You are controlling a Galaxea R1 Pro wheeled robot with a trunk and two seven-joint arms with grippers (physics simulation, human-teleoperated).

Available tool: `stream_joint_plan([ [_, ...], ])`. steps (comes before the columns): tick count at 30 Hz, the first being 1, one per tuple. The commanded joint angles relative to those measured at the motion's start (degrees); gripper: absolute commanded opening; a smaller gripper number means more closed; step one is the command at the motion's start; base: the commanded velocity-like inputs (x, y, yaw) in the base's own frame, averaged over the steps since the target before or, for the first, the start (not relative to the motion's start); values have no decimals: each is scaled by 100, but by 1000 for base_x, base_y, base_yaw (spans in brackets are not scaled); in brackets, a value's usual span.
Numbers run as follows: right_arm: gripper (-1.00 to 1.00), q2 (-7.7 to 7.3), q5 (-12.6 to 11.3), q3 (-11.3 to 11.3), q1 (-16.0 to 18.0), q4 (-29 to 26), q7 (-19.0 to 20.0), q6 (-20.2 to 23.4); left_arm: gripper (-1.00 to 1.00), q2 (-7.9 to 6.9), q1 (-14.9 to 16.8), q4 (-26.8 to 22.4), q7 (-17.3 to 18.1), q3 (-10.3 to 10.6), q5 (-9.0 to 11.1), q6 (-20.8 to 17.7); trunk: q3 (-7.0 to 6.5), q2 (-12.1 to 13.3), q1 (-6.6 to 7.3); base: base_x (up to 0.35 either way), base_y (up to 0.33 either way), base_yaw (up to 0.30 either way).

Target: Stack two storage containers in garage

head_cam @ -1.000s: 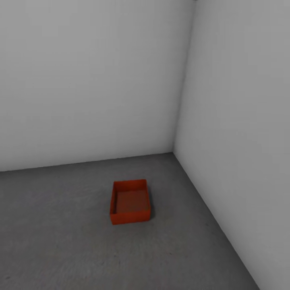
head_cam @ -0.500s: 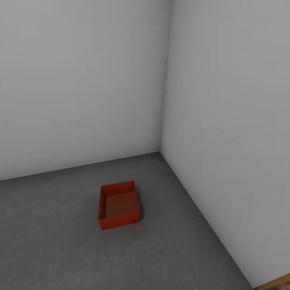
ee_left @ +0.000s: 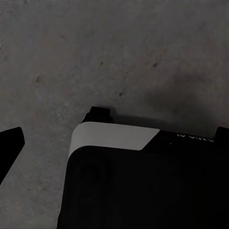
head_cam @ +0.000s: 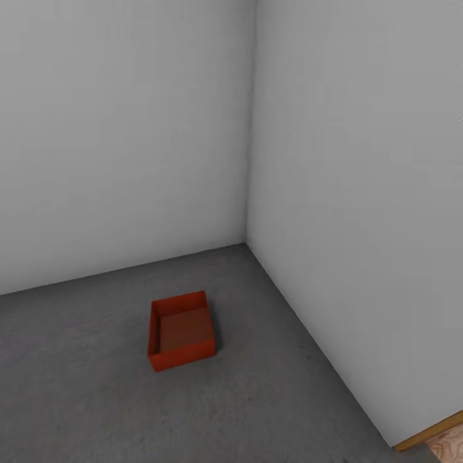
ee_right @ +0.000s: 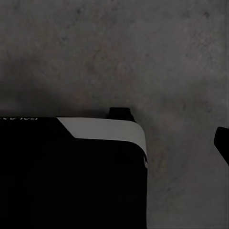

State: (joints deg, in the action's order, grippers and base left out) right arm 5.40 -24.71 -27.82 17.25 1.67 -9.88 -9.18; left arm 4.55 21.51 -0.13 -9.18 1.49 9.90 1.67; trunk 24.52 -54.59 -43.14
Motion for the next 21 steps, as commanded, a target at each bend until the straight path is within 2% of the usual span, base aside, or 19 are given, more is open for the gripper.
stream_joint_plan([
  [1, 100, 5, -51, -48, 7, 18, -5, -31, 100, 2, 5, 4, -13, 18, 48, 16, -13, 38, 22, 0, 0, -2],
  [9, 100, 5, -51, -48, 7, 18, -5, -31, 100, 2, 5, 4, -13, 18, 48, 17, -157, 358, 198, 0, 0, -20],
  [21, 100, 13, -51, -45, 7, 18, -5, -31, 100, 3, 3, 4, -8, 18, 48, 17, -157, 358, 198, 0, 0, -256],
])
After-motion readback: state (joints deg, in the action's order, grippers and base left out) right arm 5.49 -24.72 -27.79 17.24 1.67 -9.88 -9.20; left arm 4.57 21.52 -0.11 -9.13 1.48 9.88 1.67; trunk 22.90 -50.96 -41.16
